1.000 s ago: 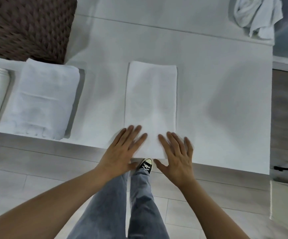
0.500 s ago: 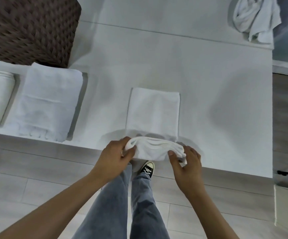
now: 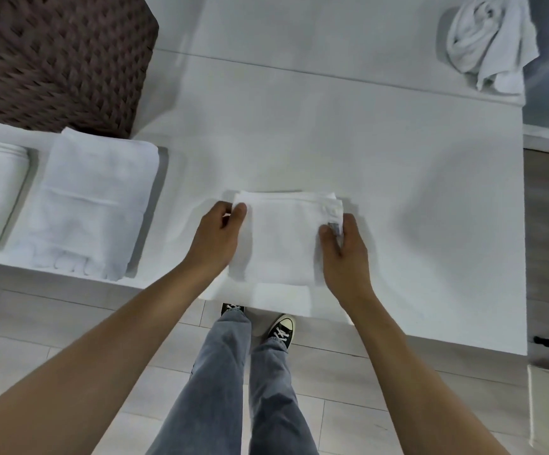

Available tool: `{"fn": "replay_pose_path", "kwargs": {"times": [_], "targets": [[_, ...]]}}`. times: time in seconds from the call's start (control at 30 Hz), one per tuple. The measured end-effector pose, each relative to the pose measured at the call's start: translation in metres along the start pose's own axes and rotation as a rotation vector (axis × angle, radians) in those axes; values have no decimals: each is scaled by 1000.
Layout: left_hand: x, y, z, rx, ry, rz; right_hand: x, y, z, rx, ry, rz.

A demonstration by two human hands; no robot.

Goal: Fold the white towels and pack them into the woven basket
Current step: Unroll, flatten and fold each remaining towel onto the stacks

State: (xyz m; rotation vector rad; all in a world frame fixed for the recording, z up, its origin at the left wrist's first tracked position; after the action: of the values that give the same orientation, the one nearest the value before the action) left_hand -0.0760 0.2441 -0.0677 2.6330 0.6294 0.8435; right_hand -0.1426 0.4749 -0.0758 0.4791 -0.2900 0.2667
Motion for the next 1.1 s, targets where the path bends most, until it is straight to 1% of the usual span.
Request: {"fn": "replay_pose_path", "kwargs": {"times": [0.1, 0.17, 0.27, 0.33, 0.4, 0.43, 0.47, 0.53, 0.6, 0.67, 0.73, 0.8, 0.83, 0.9, 1.0, 1.1], "targets": [[-2, -5, 14, -61, 51, 3, -16, -9, -4, 141, 14, -25], [3, -9, 28, -163, 37, 31, -23, -12, -8, 179, -11, -43], [11, -9, 49, -257, 19, -13, -27, -15, -11, 193, -76, -33], [19, -9, 57, -225, 58, -33, -19, -12, -12, 231, -105, -50], [25, -12, 61, -101, 128, -40, -7, -3, -13, 341, -73, -134], [29, -13, 62, -46, 170, -39, 2, 1, -15, 362, -97, -154], [32, -15, 62, -17, 202, -36, 10, 2, -21, 331, -153, -146], [38, -18, 63, -18, 248, -15, 27, 0, -36, 176, -309, -93], [45, -16, 65, -32, 297, 13, 38, 1, -50, 54, -424, -95], [52, -16, 68, 0, 347, 68, 43, 7, -53, -15, -528, -106], [61, -15, 63, 28, 356, 107, 49, 9, -54, -94, -671, -40], [69, -10, 59, 8, 324, 110, 60, 5, -56, -225, -795, 74], [74, -6, 57, -1, 310, 103, 65, 3, -55, -294, -803, 113], [81, 2, 51, -5, 286, 90, 68, 4, -46, -353, -719, 139], [89, 16, 39, 17, 251, 83, 68, 9, -22, -296, -559, 152], [94, 35, 24, 47, 198, 40, 62, 7, 5, -263, -471, 147]]}}
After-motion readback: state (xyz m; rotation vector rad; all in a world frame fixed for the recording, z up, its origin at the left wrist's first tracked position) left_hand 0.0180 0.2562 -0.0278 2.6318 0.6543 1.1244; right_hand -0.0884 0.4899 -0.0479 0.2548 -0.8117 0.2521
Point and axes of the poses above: each hand's wrist, its own x-axis away from the middle knuckle, its own y-axis out of the back of the hand, z = x × y, the point moved 7 cm from there along -x, towards the middle knuckle, and after that the axes turned 1 degree about x, right-handed, at the moved point
